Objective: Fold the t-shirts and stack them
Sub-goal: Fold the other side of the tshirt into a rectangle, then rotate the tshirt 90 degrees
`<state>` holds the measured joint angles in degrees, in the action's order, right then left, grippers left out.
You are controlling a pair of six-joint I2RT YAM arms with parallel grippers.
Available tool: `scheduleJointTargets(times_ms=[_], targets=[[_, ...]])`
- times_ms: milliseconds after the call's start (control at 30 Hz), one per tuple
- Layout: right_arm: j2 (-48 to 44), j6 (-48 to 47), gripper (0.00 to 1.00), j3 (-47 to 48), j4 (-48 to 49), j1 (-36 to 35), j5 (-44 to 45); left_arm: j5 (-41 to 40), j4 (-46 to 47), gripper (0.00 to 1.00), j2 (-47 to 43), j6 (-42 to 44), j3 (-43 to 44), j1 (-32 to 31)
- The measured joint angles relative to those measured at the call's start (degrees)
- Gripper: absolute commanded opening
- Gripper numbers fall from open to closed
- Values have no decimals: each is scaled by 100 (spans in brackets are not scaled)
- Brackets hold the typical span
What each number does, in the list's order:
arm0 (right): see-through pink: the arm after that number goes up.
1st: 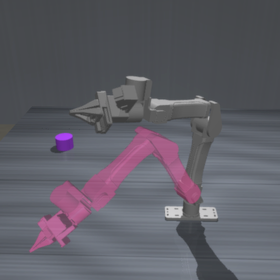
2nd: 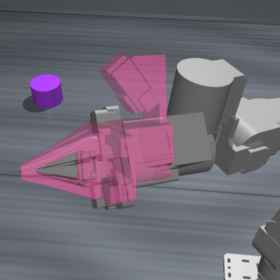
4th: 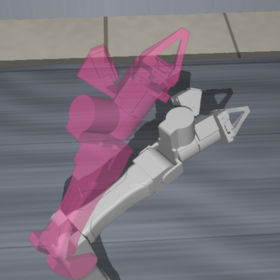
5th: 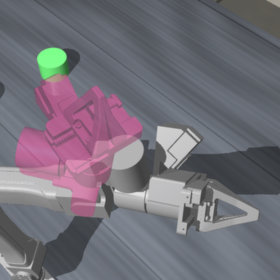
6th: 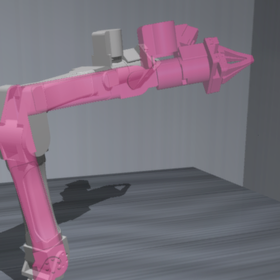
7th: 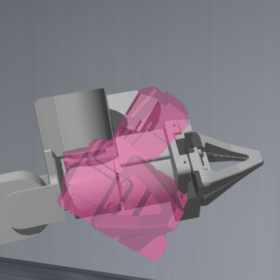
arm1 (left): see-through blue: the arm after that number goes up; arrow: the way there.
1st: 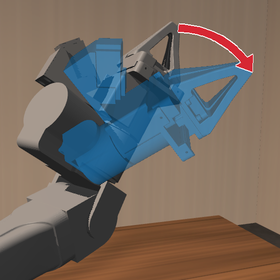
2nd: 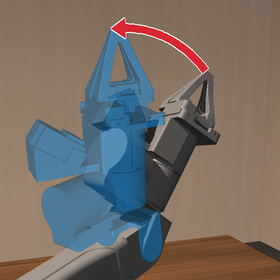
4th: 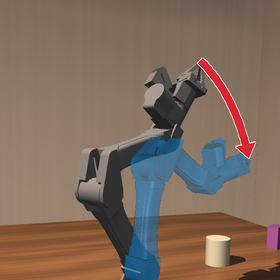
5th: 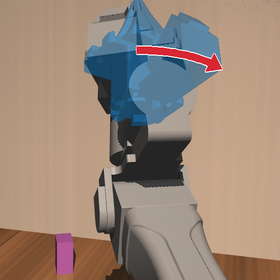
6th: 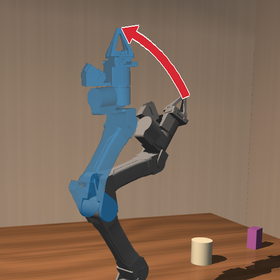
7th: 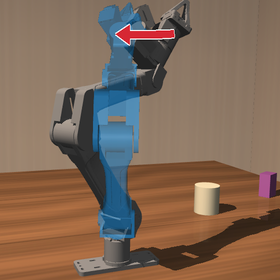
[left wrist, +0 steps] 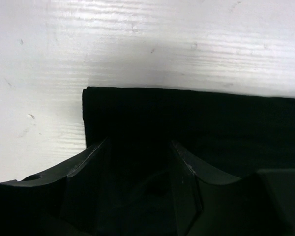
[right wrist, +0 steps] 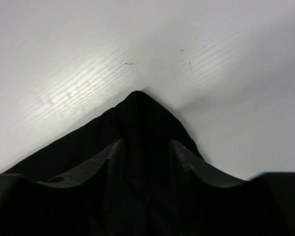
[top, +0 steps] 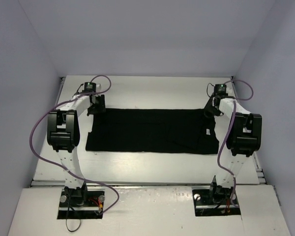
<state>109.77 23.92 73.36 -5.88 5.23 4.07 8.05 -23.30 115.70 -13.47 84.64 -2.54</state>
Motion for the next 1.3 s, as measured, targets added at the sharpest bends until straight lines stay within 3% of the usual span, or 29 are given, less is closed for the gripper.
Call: scheduleJointTargets(times_ms=[100, 333, 600, 800, 1100, 1300], targets=[[-535, 74, 52, -77, -86, 5, 19, -33, -270, 47, -76, 472, 265, -63], [-1845, 525, 54, -1124, -150, 9, 37, -305, -461, 48, -274, 1071, 363, -326], [-2028, 1134, 57, -2216, -298, -211, -24, -660, -578, 48, -245, 1205, 269, -427], [-1866, 1532, 57, -2408, -312, -447, 24, -867, -747, 48, 44, 1184, 287, -520], [-591, 1642, 57, -1146, -334, -480, 432, -1091, -1024, 48, 311, 697, 466, -424], [744, 1128, 57, 602, -263, -646, 650, -995, -1007, 48, -244, 413, -374, -275]])
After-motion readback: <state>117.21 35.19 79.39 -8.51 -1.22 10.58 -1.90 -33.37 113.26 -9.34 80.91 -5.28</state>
